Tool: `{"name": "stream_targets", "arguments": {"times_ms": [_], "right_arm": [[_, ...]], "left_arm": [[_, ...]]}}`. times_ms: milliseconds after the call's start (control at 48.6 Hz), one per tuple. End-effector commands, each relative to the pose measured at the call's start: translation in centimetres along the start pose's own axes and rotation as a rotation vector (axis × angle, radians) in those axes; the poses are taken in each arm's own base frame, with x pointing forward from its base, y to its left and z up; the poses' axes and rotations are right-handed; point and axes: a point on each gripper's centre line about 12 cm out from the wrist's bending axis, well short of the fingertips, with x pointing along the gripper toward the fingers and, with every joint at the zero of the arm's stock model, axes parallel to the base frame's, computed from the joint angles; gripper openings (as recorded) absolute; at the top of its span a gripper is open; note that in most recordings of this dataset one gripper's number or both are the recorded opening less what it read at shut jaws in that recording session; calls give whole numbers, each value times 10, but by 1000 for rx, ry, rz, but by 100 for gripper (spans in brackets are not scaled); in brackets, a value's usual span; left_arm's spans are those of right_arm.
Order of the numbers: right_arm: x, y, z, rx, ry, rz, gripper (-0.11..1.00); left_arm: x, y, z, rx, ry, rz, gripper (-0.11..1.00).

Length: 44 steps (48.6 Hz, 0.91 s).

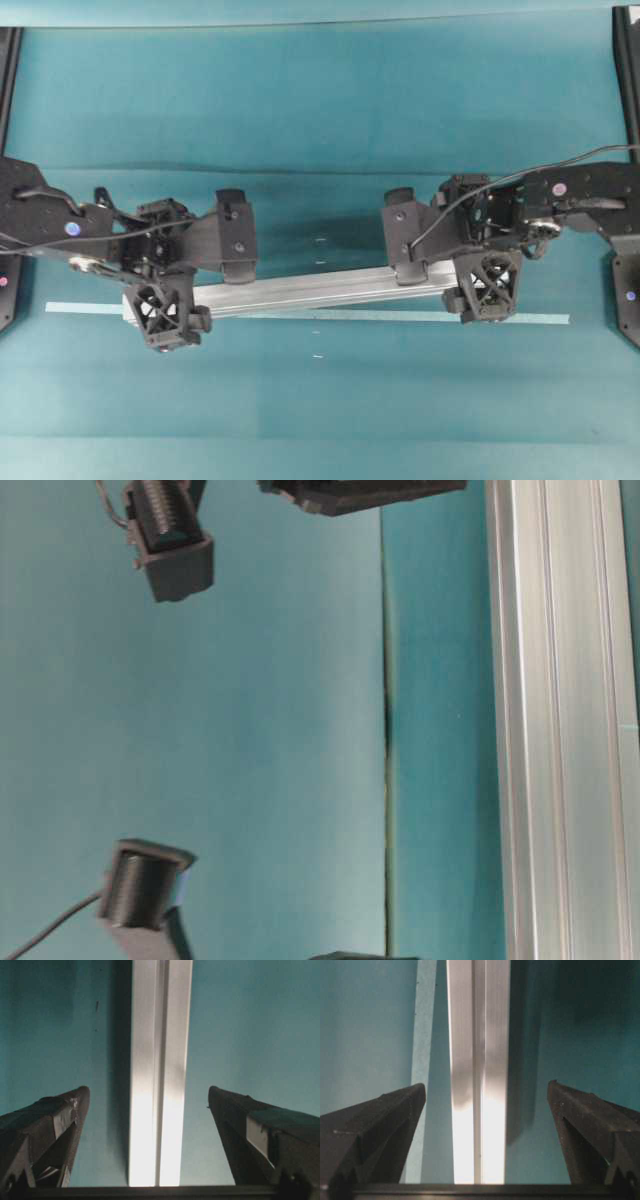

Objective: Lift the metal rail with both hands.
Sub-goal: 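Lower both open grippers around the rail near each end, then close both grippers on the rail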

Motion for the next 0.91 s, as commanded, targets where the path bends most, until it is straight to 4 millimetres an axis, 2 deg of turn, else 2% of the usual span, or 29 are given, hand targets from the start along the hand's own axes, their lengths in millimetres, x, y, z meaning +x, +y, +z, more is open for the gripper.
{"name": "stream_targets", "arguments": {"times_ms": [0, 309, 556, 885], "right_arm": [[6, 1, 0, -2, -4, -1, 100], [22, 1, -5, 2, 14, 0, 100], [33, -1, -7, 2, 21, -3, 100], [43, -1, -14, 6, 18, -8, 100]], "left_arm": [[4, 0, 2, 0, -12, -1, 98], [22, 1, 1, -1, -18, -3, 98], [38, 2, -10, 0, -17, -3, 98], [47, 3, -10, 0, -34, -8, 98]]}}
